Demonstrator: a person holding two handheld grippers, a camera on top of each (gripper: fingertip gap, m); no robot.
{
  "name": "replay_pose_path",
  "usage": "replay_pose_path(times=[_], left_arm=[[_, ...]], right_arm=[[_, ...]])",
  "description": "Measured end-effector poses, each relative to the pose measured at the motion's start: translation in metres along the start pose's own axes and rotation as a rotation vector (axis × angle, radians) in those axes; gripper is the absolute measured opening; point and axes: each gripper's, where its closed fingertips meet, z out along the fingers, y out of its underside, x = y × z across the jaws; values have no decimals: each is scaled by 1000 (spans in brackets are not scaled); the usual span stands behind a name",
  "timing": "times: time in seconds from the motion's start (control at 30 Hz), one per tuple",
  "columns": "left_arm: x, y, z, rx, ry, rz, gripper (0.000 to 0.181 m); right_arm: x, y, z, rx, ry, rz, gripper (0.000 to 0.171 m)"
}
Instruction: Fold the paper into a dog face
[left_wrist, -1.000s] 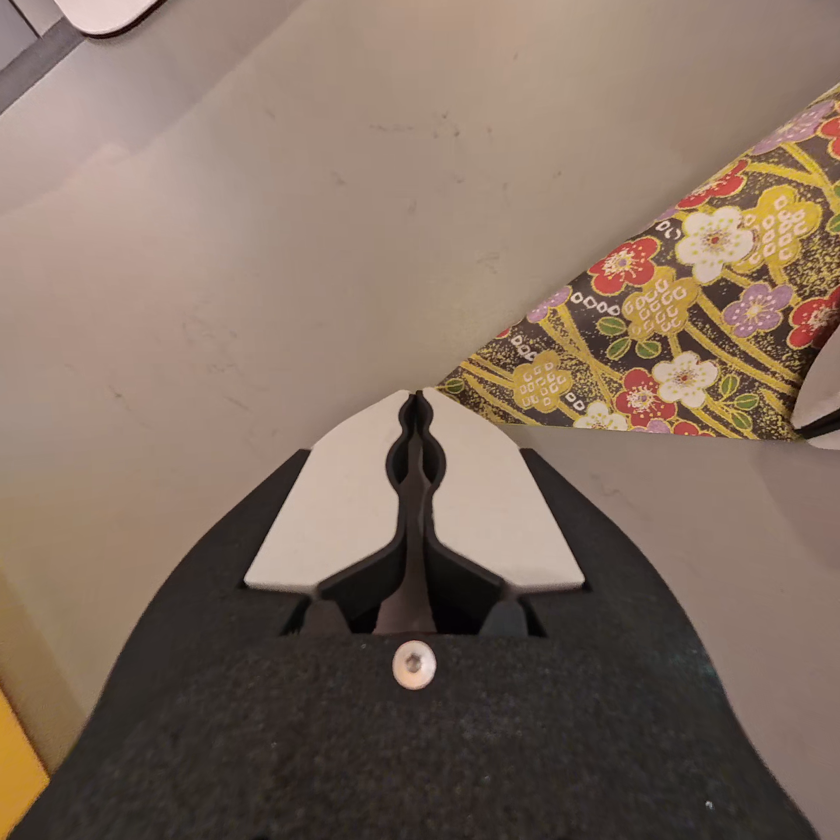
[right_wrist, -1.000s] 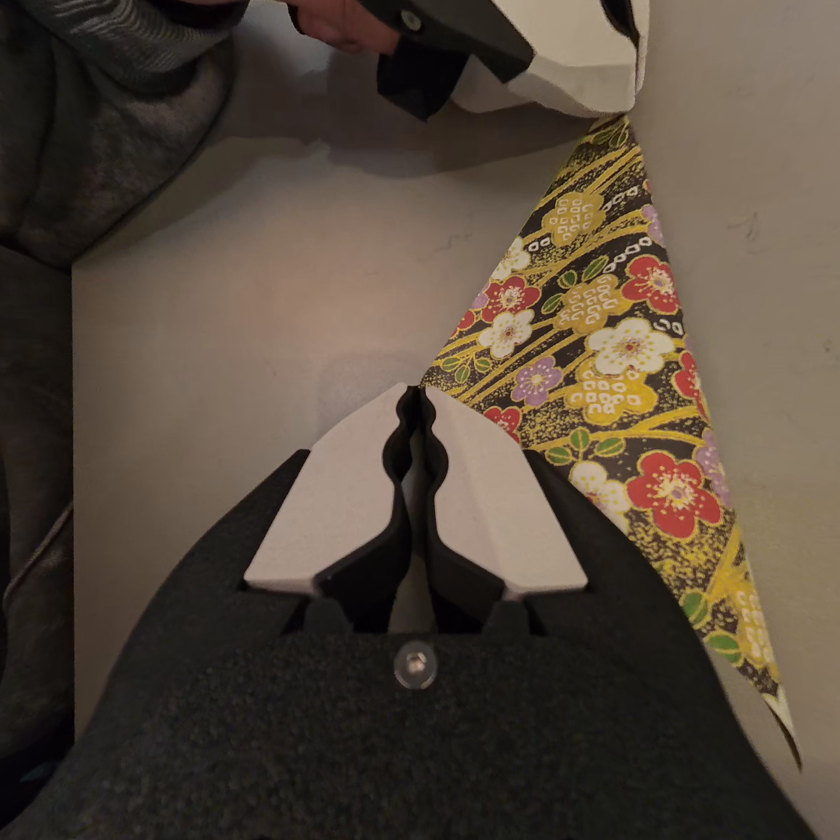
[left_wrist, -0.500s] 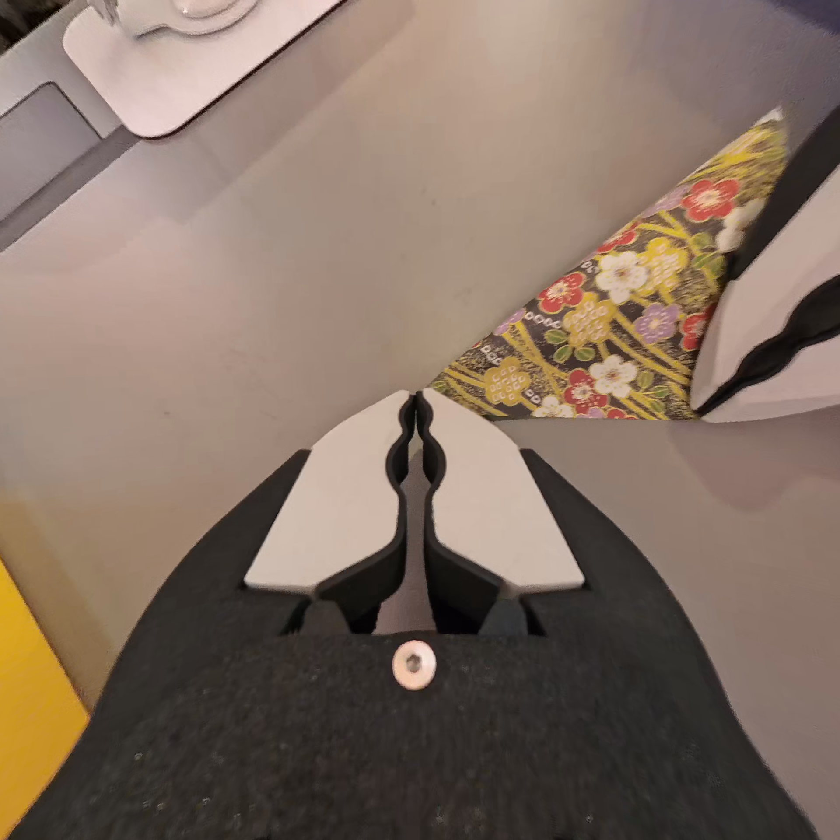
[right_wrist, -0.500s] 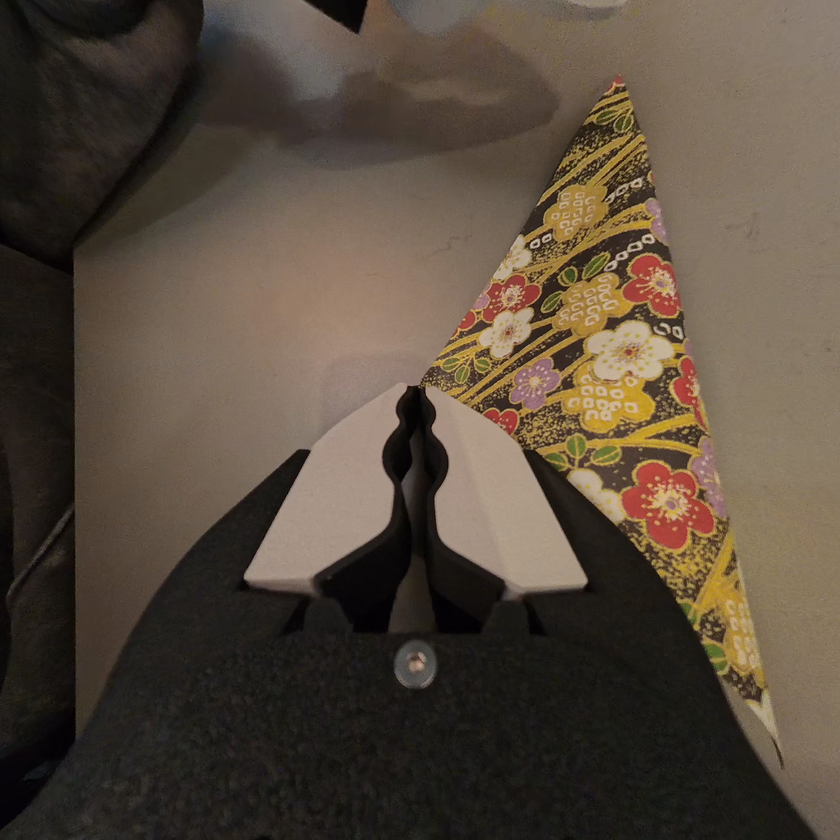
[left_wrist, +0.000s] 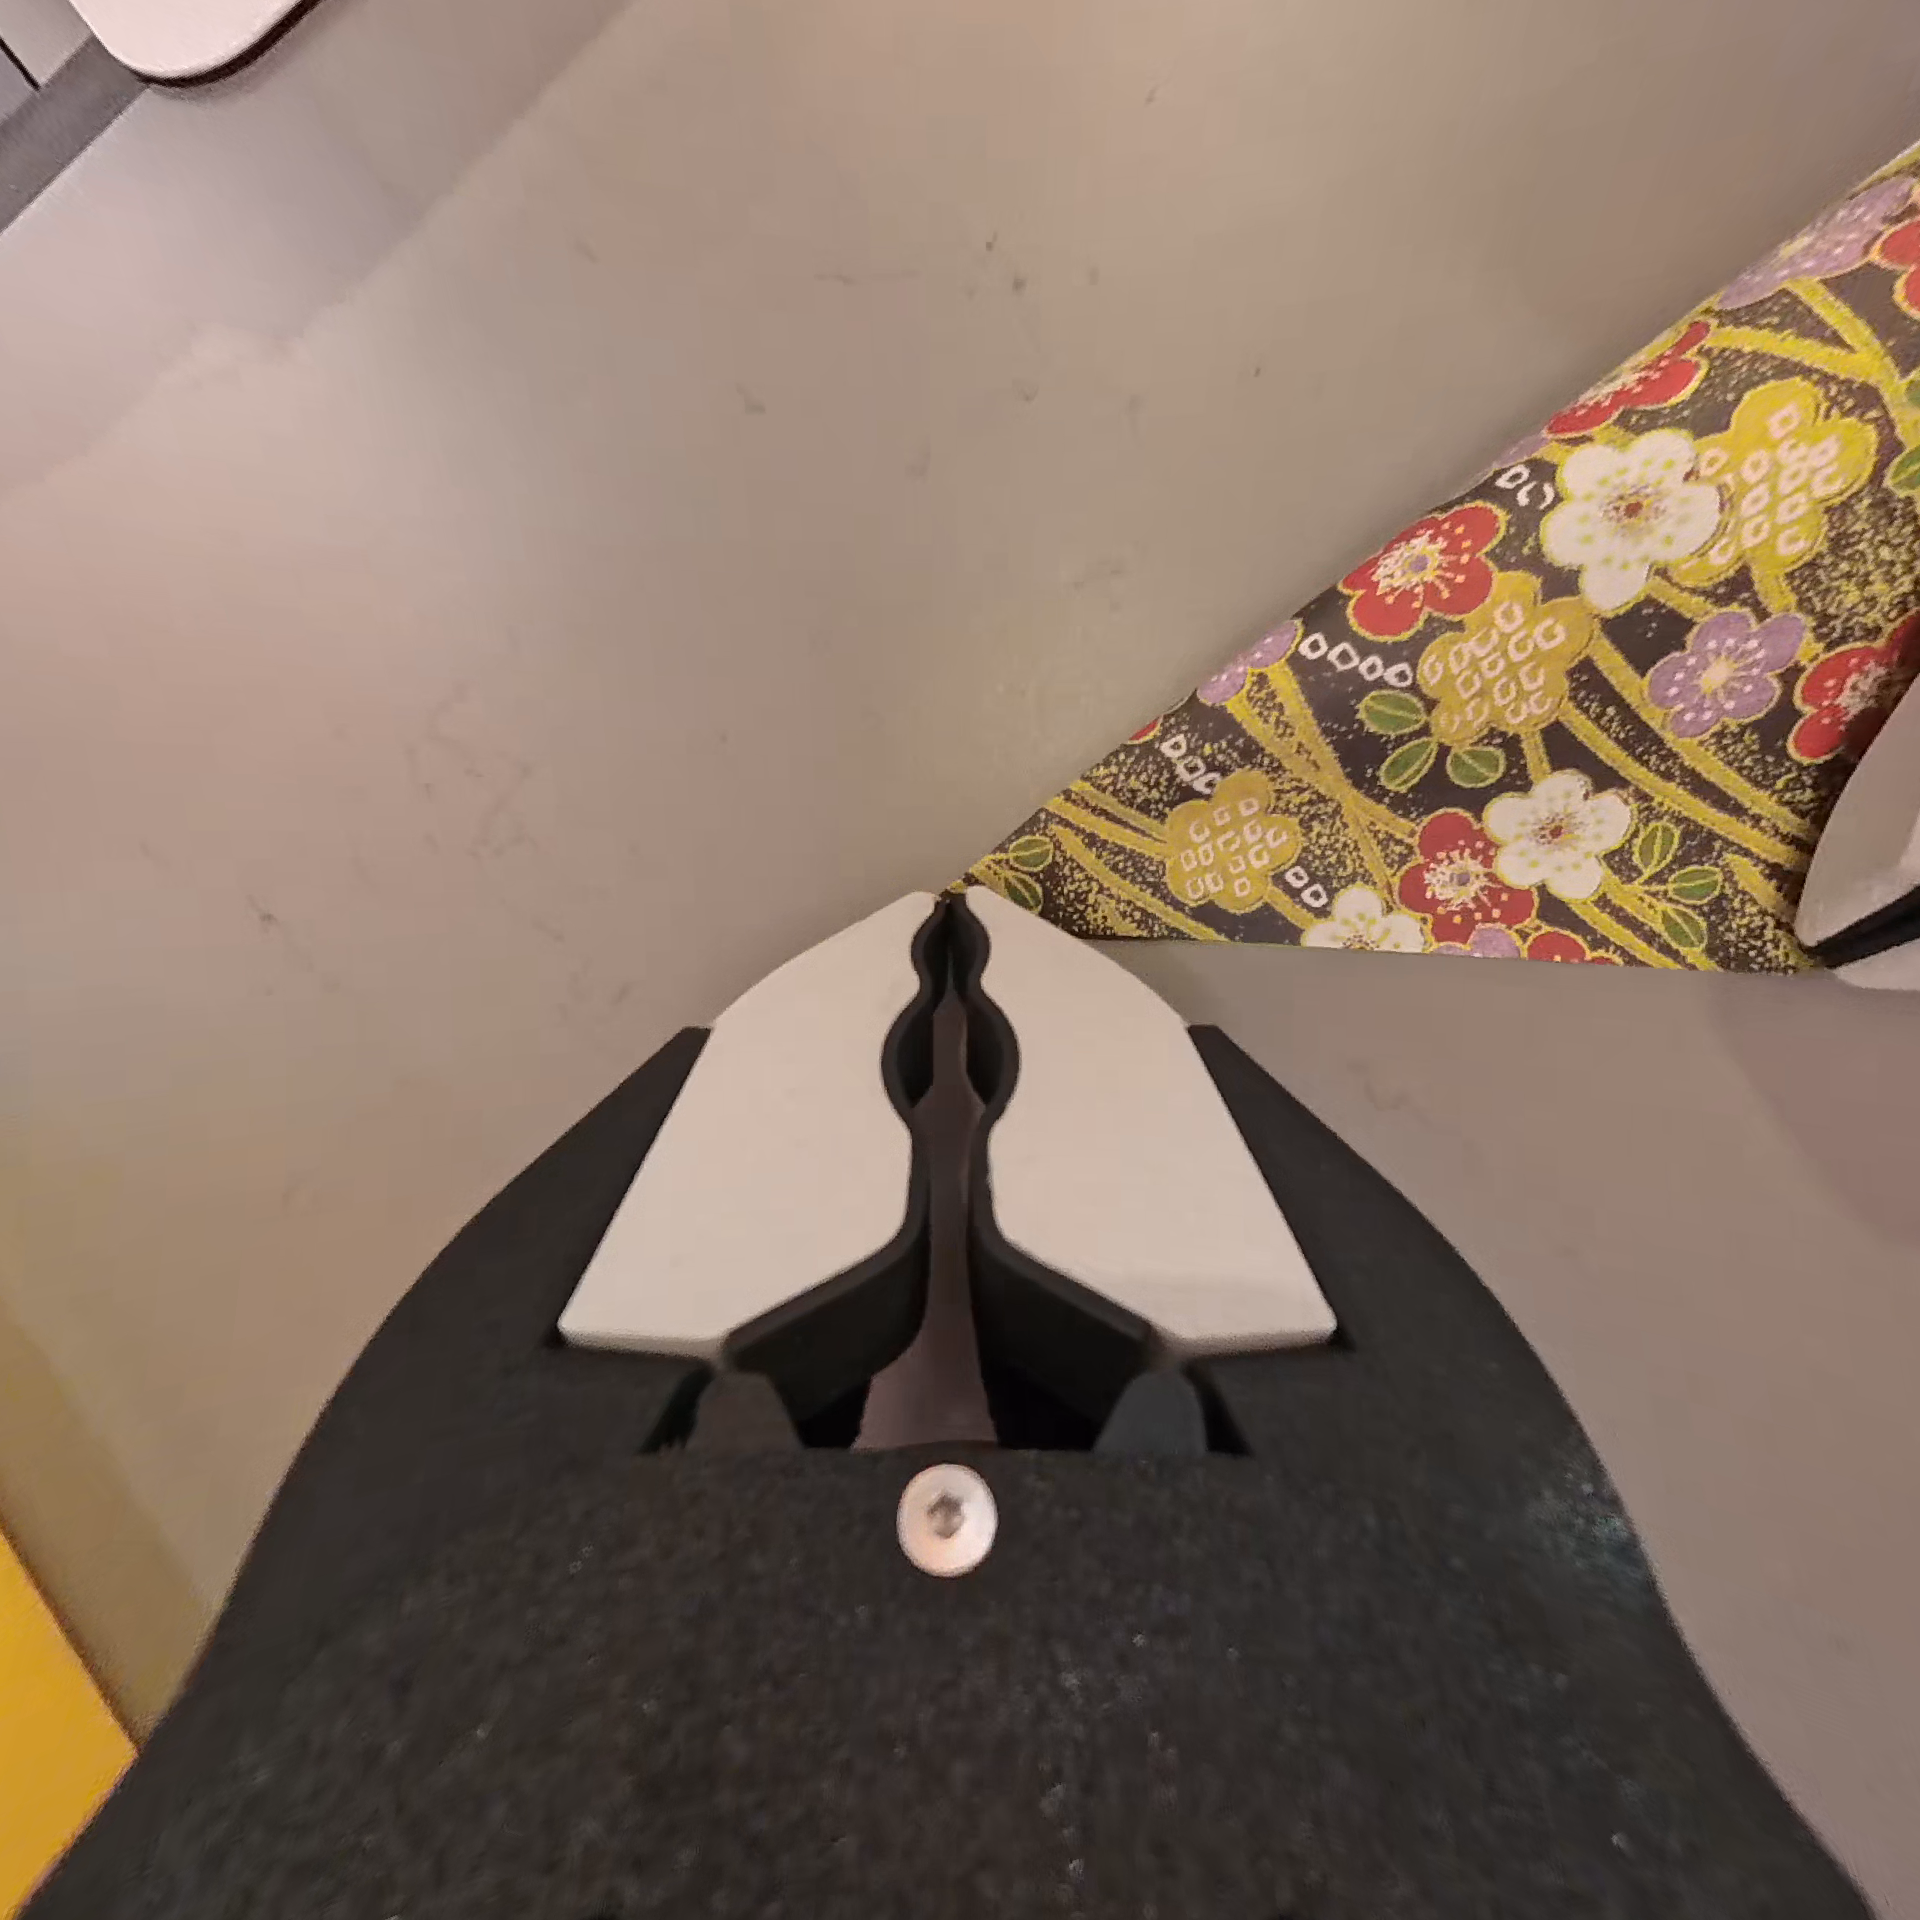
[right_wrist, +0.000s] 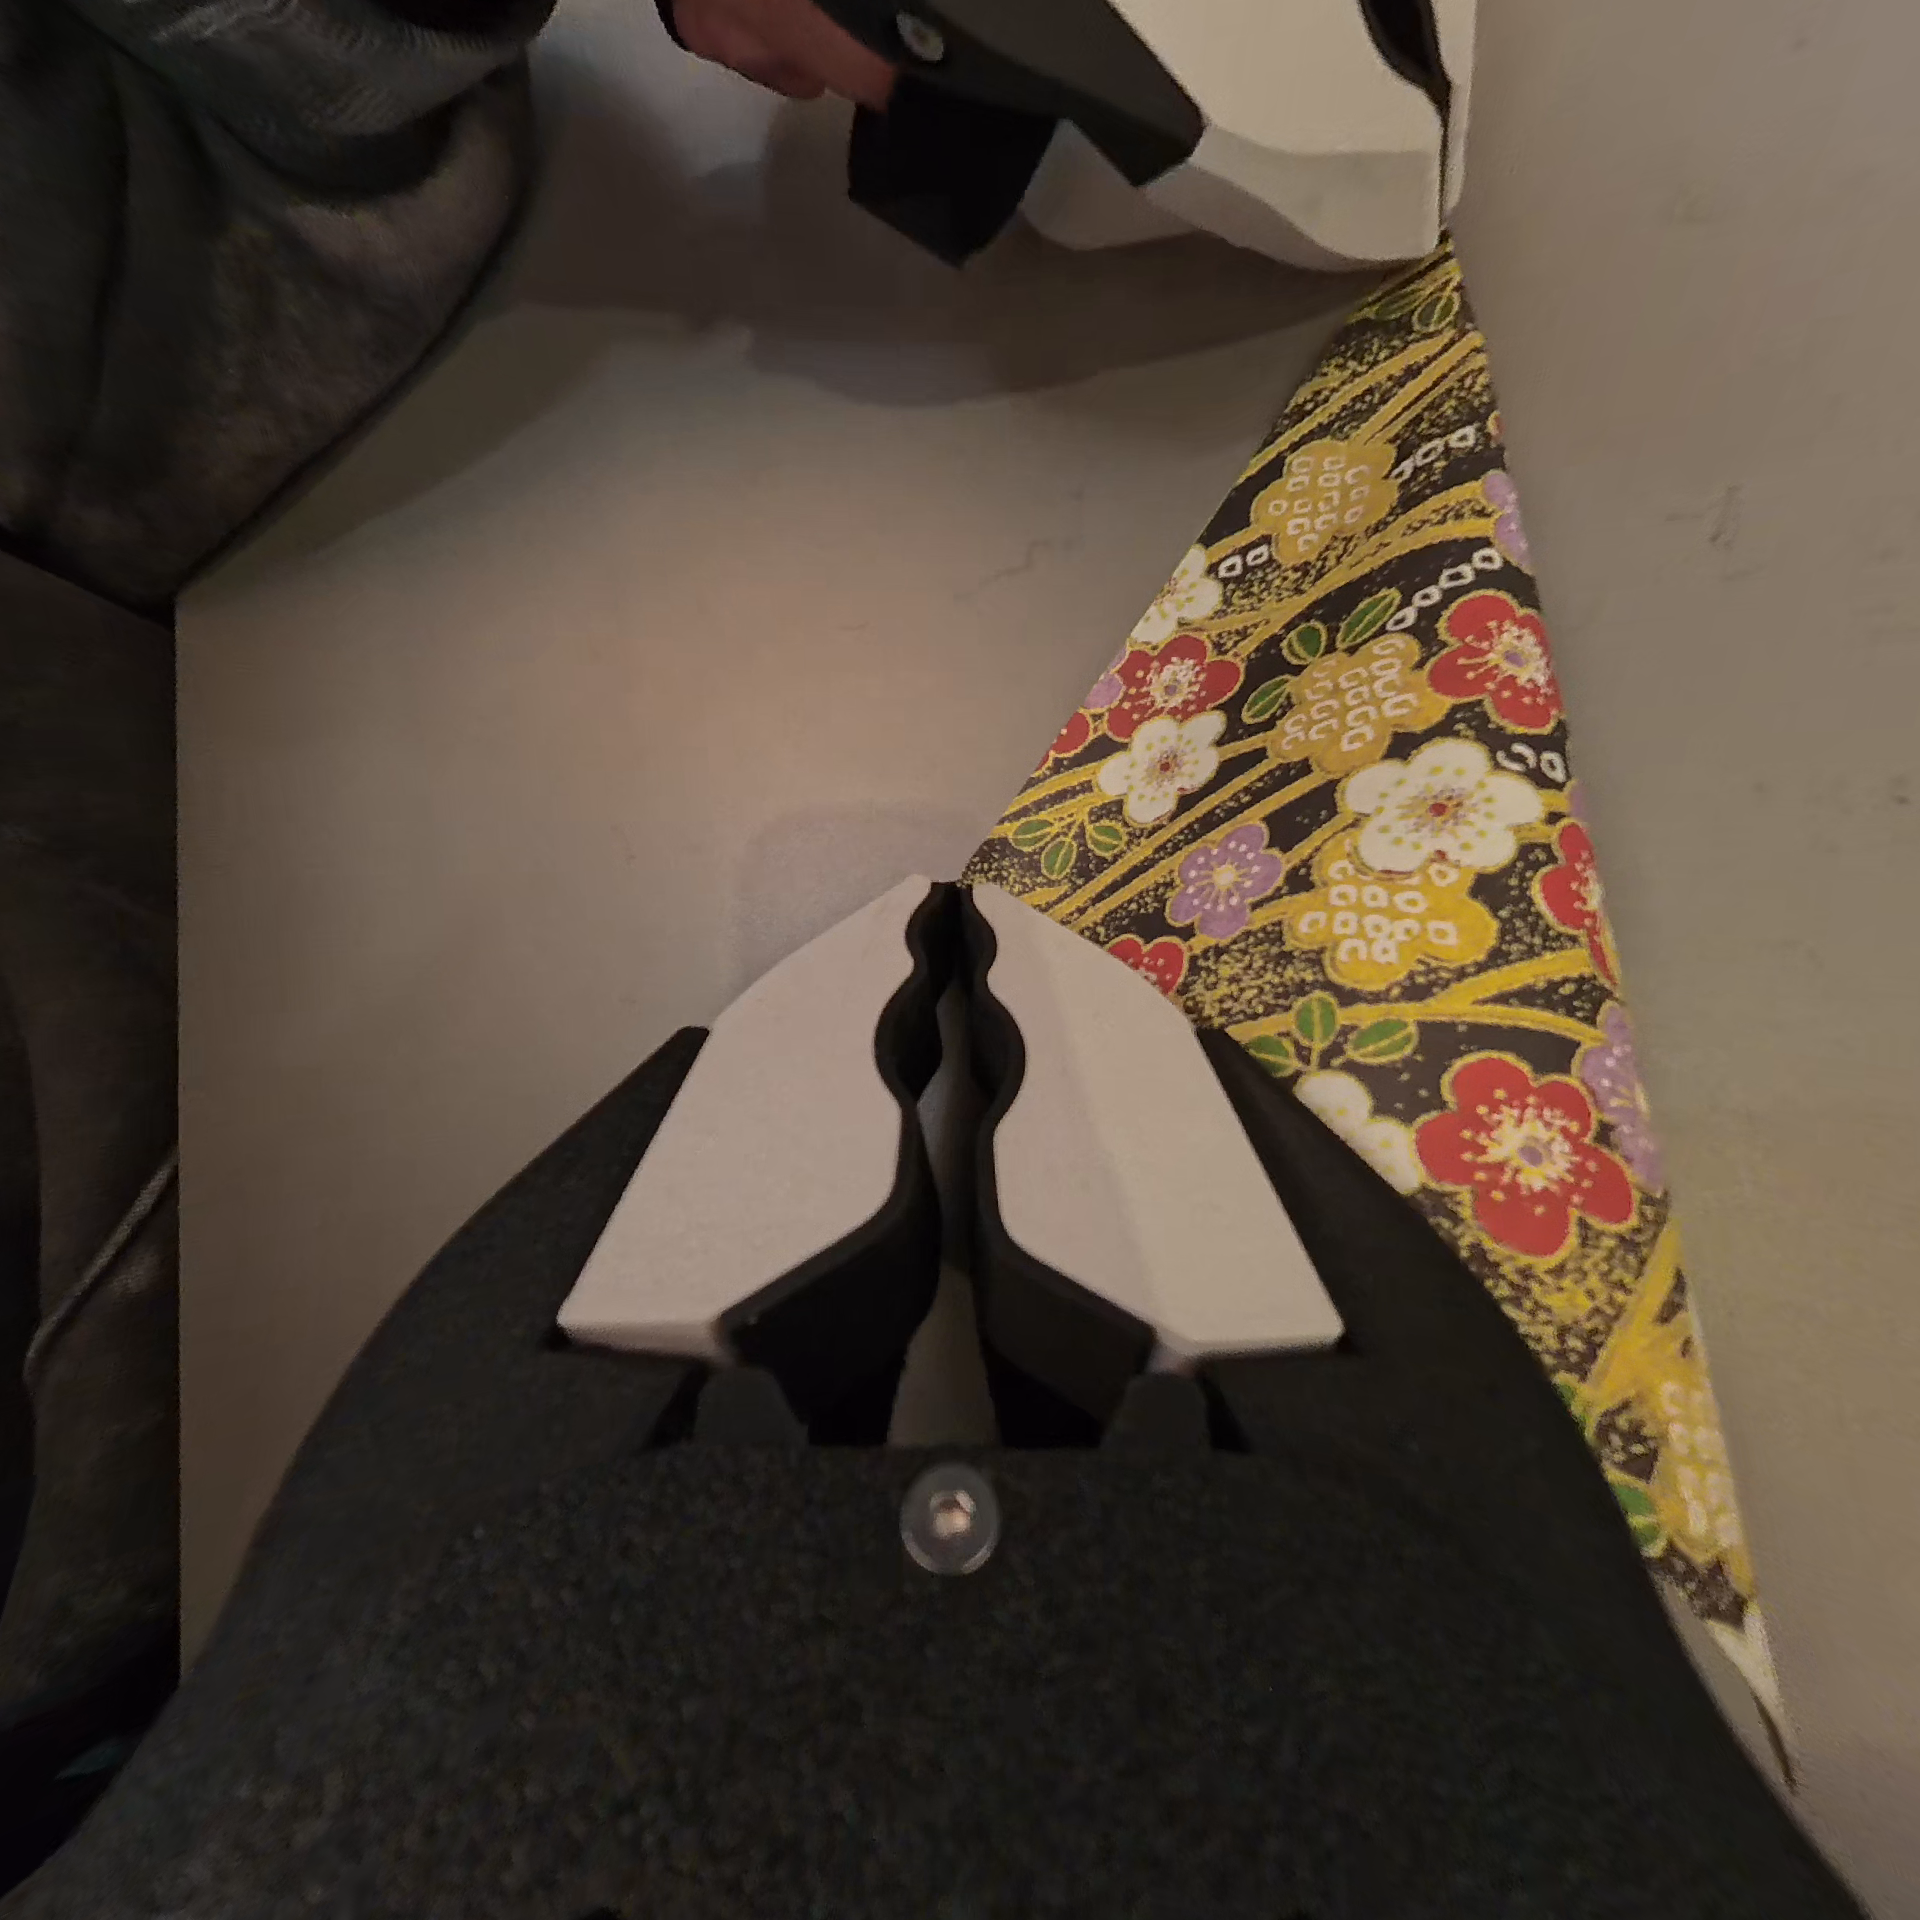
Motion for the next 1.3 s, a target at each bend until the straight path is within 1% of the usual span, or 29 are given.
replay_pose_path(times=[0.13,0.23,0.37,0.43,0.47,0.53,0.67,0.87,1.23,1.3], left_arm=[[-8,0,-1,-23,-69,23,0],[0,-12,-11,35,-67,59,0],[44,-29,-23,108,87,74,0],[76,-34,-26,135,217,79,0],[89,-35,-26,135,269,82,0],[102,-32,-19,97,302,102,0],[108,-23,-6,12,291,171,0],[110,-22,-2,-23,306,211,0],[110,-21,-2,6,300,209,0],[109,-21,-2,7,294,215,0]], right_arm=[[0,0,0,0,-2,1,0],[0,0,0,0,0,-1,0],[0,0,0,0,-2,0,0],[0,0,0,0,-2,1,0],[0,0,0,0,-3,1,0],[0,0,0,0,-3,1,0],[0,-1,0,1,0,-1,0],[0,-1,1,1,-3,2,0],[1,-2,0,14,30,-7,0],[-1,0,-1,17,20,2,5]])
